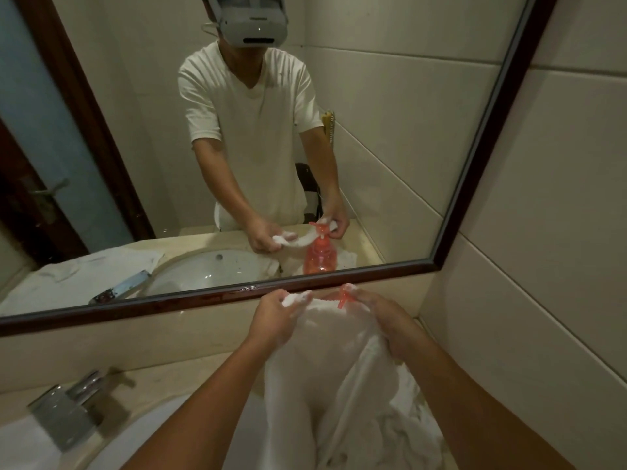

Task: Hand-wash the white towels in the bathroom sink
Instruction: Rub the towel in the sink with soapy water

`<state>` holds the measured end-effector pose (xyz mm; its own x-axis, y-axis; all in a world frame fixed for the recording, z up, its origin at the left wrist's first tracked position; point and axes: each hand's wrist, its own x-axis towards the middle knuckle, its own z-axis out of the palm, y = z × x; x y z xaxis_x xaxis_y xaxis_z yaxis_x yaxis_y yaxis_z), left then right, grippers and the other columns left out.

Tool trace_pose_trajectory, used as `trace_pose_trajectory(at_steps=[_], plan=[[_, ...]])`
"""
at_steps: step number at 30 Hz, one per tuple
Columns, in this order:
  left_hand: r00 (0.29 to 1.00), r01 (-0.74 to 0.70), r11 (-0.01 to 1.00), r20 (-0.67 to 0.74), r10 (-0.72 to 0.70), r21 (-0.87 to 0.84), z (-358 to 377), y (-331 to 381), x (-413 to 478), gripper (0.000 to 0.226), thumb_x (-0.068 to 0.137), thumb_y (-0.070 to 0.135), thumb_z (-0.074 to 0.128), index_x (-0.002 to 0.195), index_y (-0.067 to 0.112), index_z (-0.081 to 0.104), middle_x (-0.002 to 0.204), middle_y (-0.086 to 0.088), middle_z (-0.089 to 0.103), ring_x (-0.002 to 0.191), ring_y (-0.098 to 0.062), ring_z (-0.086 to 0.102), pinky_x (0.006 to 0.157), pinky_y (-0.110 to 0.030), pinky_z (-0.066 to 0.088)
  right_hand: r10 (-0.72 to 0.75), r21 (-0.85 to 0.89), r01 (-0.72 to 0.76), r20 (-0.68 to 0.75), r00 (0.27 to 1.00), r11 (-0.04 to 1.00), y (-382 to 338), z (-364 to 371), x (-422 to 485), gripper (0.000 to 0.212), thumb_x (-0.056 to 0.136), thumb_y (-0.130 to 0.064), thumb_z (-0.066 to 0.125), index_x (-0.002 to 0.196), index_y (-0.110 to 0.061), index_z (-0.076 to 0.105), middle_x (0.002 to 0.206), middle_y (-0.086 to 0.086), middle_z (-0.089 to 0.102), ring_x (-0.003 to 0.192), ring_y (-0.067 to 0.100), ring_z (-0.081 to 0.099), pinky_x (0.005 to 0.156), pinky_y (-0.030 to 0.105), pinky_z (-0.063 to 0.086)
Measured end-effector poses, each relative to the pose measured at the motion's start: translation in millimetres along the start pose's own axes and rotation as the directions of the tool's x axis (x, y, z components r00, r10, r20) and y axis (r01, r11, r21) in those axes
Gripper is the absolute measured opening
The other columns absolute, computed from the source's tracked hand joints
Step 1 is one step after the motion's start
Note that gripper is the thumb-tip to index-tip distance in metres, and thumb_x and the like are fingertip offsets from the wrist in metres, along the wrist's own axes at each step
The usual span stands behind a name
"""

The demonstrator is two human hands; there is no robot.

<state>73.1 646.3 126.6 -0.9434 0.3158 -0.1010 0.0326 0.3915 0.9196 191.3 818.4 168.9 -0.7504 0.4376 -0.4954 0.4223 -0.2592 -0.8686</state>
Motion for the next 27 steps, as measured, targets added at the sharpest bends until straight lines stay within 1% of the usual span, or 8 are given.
trace_pose_trajectory(at_steps=[6, 10, 13, 15, 18, 21, 23, 27], plan=[[1.000, -0.008, 1.000, -0.008, 0.008, -0.010, 0.9, -2.7, 1.4, 0.044, 0.093, 0.051, 0.073, 0.075, 0.017, 0.053, 0.068, -0.003, 0.058, 0.062, -0.018, 0.052, 0.061, -0.031, 0.043, 0.016, -0.023, -0.016, 0.004, 1.000, 1.000, -1.7, 1.1, -1.6, 0.044, 0.080, -0.058, 0.084, 0.095, -0.016, 0.087, 0.098, 0.015, 0.081, 0.098, 0.038, 0.078, 0.096, 0.054, 0.061], [1.000, -0.006, 1.000, -0.004, 0.006, -0.019, 2.1, -2.0, -0.3, 0.043, 0.093, 0.052, 0.072, 0.075, 0.017, 0.053, 0.068, -0.002, 0.059, 0.063, -0.018, 0.054, 0.062, -0.031, 0.045, 0.013, -0.050, -0.013, 0.001, 1.000, 0.999, -3.5, 0.4, -5.0, 0.032, 0.088, -0.053, 0.079, 0.082, -0.023, 0.087, 0.094, 0.012, 0.082, 0.098, 0.037, 0.078, 0.097, 0.052, 0.061], [1.000, 0.001, 1.000, -0.006, -0.001, -0.014, 1.8, -2.9, -0.6, 0.046, 0.093, 0.056, 0.070, 0.074, 0.018, 0.052, 0.068, -0.002, 0.059, 0.063, -0.018, 0.054, 0.064, -0.032, 0.046, -0.002, -0.077, 0.000, -0.024, 1.000, 0.997, -3.6, 1.7, -7.5, 0.032, 0.087, -0.056, 0.079, 0.080, -0.026, 0.087, 0.092, 0.011, 0.082, 0.096, 0.036, 0.078, 0.097, 0.051, 0.061], [1.000, 0.007, 1.000, -0.008, -0.008, -0.020, 0.4, -3.9, -1.4, 0.047, 0.093, 0.057, 0.070, 0.074, 0.019, 0.050, 0.069, -0.003, 0.059, 0.064, -0.019, 0.054, 0.064, -0.033, 0.046, -0.025, -0.091, 0.022, -0.032, 0.999, 0.996, -3.5, 1.8, -11.4, 0.032, 0.086, -0.057, 0.079, 0.077, -0.028, 0.087, 0.089, 0.009, 0.082, 0.094, 0.034, 0.078, 0.095, 0.048, 0.062], [1.000, 0.011, 0.999, 0.008, -0.010, -0.051, -6.0, -4.5, -7.1, 0.054, 0.084, 0.068, 0.070, 0.074, 0.020, 0.048, 0.069, -0.004, 0.057, 0.064, -0.019, 0.053, 0.064, -0.034, 0.045, -0.096, -0.098, 0.089, -0.078, 0.992, 0.991, 1.4, -2.1, -16.7, 0.035, 0.087, -0.054, 0.080, 0.065, -0.028, 0.085, 0.081, 0.006, 0.081, 0.084, 0.027, 0.078, 0.079, 0.035, 0.061], [1.000, 0.002, 1.000, -0.005, -0.002, -0.012, -17.6, -6.8, -18.6, 0.066, 0.065, 0.085, 0.059, 0.076, 0.021, 0.050, 0.070, -0.005, 0.056, 0.065, -0.019, 0.052, 0.064, -0.035, 0.046, -0.146, -0.147, 0.129, -0.111, 0.983, 0.981, 9.1, 1.5, -30.3, 0.044, 0.087, -0.062, 0.075, 0.075, -0.021, 0.086, 0.085, 0.006, 0.082, 0.083, 0.024, 0.077, 0.080, 0.036, 0.059], [0.999, -0.017, 1.000, -0.028, 0.017, 0.002, -29.6, -7.7, -28.4, 0.068, 0.064, 0.086, 0.056, 0.077, 0.019, 0.049, 0.071, -0.005, 0.053, 0.065, -0.019, 0.049, 0.063, -0.035, 0.045, -0.171, -0.209, 0.143, -0.122, 0.978, 0.967, 13.1, 12.1, -42.3, 0.046, 0.090, -0.063, 0.071, 0.084, -0.019, 0.082, 0.087, 0.006, 0.080, 0.084, 0.023, 0.075, 0.079, 0.035, 0.058], [0.996, -0.054, 0.997, -0.068, 0.050, -0.053, -66.3, -12.1, -52.6, 0.076, 0.068, 0.084, 0.057, 0.079, 0.008, 0.050, 0.072, -0.003, 0.049, 0.066, -0.018, 0.047, 0.063, -0.036, 0.041, -0.224, -0.299, 0.178, -0.127, 0.966, 0.938, 15.9, 45.9, -70.9, 0.040, 0.093, -0.053, 0.073, 0.084, -0.014, 0.078, 0.084, 0.005, 0.077, 0.079, 0.019, 0.071, 0.065, 0.030, 0.050]])
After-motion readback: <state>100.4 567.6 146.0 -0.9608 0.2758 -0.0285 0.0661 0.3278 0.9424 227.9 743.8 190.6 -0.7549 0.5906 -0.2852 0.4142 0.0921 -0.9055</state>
